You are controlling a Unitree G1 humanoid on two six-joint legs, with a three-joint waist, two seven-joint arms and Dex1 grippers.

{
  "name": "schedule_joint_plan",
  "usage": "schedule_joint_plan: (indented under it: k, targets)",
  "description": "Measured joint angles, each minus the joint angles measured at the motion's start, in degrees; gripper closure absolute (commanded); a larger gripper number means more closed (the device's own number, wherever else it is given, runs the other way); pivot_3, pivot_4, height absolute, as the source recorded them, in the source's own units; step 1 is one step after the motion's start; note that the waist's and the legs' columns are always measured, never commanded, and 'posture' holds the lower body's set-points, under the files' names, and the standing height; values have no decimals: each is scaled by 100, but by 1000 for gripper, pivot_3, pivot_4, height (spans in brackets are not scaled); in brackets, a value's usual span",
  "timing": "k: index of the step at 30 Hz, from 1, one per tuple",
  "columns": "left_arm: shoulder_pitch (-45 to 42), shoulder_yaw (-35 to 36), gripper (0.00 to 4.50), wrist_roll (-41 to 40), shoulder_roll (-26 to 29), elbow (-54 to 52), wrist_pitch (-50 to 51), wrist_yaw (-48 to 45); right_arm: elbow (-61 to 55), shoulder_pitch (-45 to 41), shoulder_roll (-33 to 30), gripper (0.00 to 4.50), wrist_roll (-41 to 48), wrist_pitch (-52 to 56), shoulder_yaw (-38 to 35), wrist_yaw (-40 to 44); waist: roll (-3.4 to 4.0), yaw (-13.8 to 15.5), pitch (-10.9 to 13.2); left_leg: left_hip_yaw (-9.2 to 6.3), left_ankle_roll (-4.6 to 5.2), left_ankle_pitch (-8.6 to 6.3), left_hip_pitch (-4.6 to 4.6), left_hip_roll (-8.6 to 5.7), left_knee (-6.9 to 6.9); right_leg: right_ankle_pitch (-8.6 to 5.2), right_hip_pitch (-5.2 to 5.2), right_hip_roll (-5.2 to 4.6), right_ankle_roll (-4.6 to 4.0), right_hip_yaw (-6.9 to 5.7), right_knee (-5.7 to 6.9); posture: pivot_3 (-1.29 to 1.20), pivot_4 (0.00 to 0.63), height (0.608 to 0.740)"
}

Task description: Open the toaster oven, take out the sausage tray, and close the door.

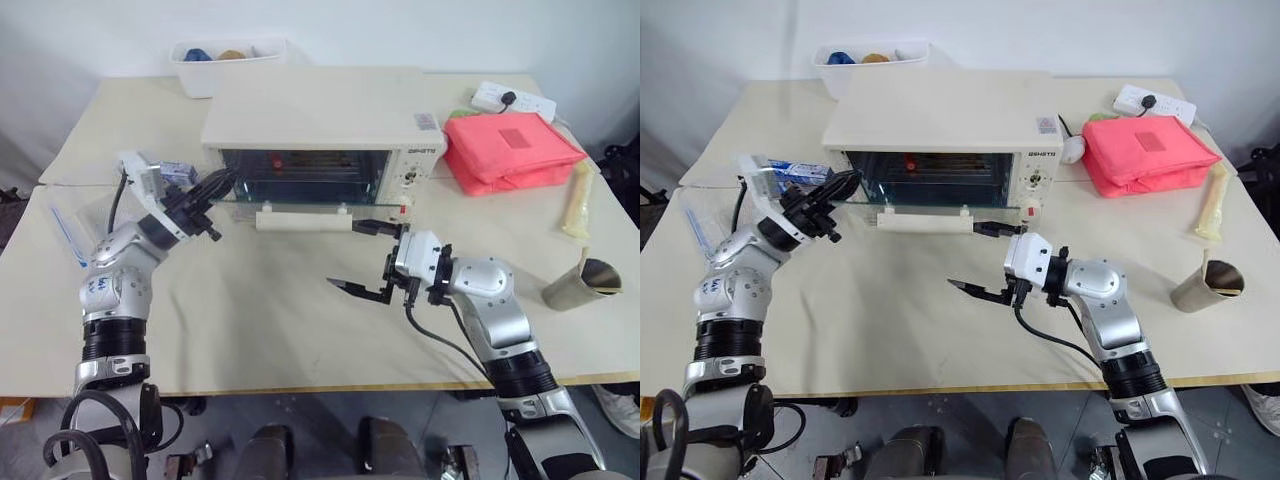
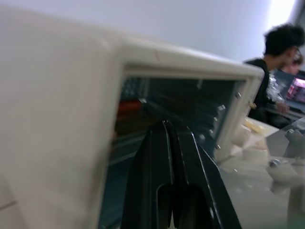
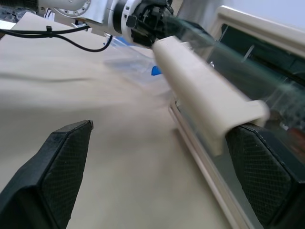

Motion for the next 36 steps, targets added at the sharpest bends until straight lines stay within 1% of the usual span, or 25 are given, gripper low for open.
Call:
schedule_joint_plan:
  k: [2, 4, 7, 10, 13, 17, 20, 22, 24, 27, 31, 35, 36]
  targets:
    - [34, -103, 4453, 50, 10, 4, 29, -146, -132, 285, -118, 0, -41, 0, -39, -98, 0, 16, 0, 0, 0, 0, -1, 0, 2, 0, 1, 0, 0, 0, -1, 0, 150, 740]
    - [170, -191, 4453, 132, 93, 10, 34, -317, -425, 813, -347, 0, -50, 11, -170, -195, 0, 54, 0, 0, 2, -1, 0, 0, 1, 0, 2, -1, 0, 0, -3, 0, 150, 740]
    - [421, -302, 4453, 308, 205, 35, 17, -507, -661, 1749, -785, 0, -111, 15, -512, -338, -1, 133, 0, 10, 4, -2, 0, 0, 7, 0, 3, -1, 0, 3, -4, 0, 150, 740]
    - [695, -352, 4453, 462, 228, 24, -41, -586, -838, 2449, -1037, 0, -115, -21, -1035, -564, -1, 155, 0, 29, 5, -3, 2, 4, 17, 2, 4, -1, -3, 8, -5, 0, 150, 740]
    - [876, -425, 4453, 577, 226, 2, -56, -605, -1048, 2599, -1158, 0, -113, -6, -1425, -811, -4, 138, 2, 48, 7, -4, 9, 19, 26, 15, 4, 6, -19, 8, -5, 0, 150, 740]
    - [1137, -506, 4453, 730, 205, -275, -217, -578, -1423, 2586, -1216, 0, -161, 147, -1537, -1036, -4, 139, 2, 55, 4, -6, 18, 27, 20, 16, 3, 10, -22, 8, -4, 0, 150, 740]
    - [1426, -598, 4453, 931, 192, -453, -410, -502, -1558, 1944, -1146, 0, -468, 369, -1276, -1296, -4, 119, 2, 64, 5, -9, 20, 32, 22, 17, -1, 12, -24, 7, -4, 0, 150, 740]
    - [1617, -613, 4453, 966, 181, -653, -532, -469, -1615, 1304, -827, 0, -864, 487, -959, -1628, -4, 114, 2, 66, -1, -12, 23, 45, 23, 20, -3, 19, -29, 4, -2, 0, 150, 740]
    - [1706, -623, 4453, 964, 105, -791, -534, -401, -1650, 871, -572, 0, -1280, 675, -555, -1909, -3, 136, 2, 65, -3, -14, 21, 46, 23, 21, -7, 20, -31, 3, -1, 0, 150, 740]
    - [2043, -468, 4453, 924, 84, -1116, -624, -220, -1278, 174, -80, 0, -2078, 889, 117, -2344, -6, 134, 1, 62, -1, -22, 13, 45, 32, 22, -8, 18, -31, -3, -2, 0, 150, 740]
    - [2538, -133, 3622, 536, -37, -1766, -355, 96, -293, -752, 360, 0, -3033, 683, 829, -2901, -6, 102, 1, 56, -3, -25, 12, 51, 33, 22, -11, 20, -31, -8, 2, 0, 150, 740]
    - [3120, 411, 2399, 117, 50, -2536, -61, 369, 729, -1550, 558, 0, -4093, 605, 1277, -3701, -6, 69, 1, 57, -8, -29, 12, 53, 35, 22, -16, 20, -32, -9, 5, 0, 150, 740]
    - [3326, 558, 2101, 19, 111, -2745, 1, 419, 1018, -1761, 656, 0, -4323, 658, 1368, -3932, -6, 16, 1, 56, -9, -29, 12, 54, 33, 22, -16, 21, -33, -8, 5, 0, 150, 740]
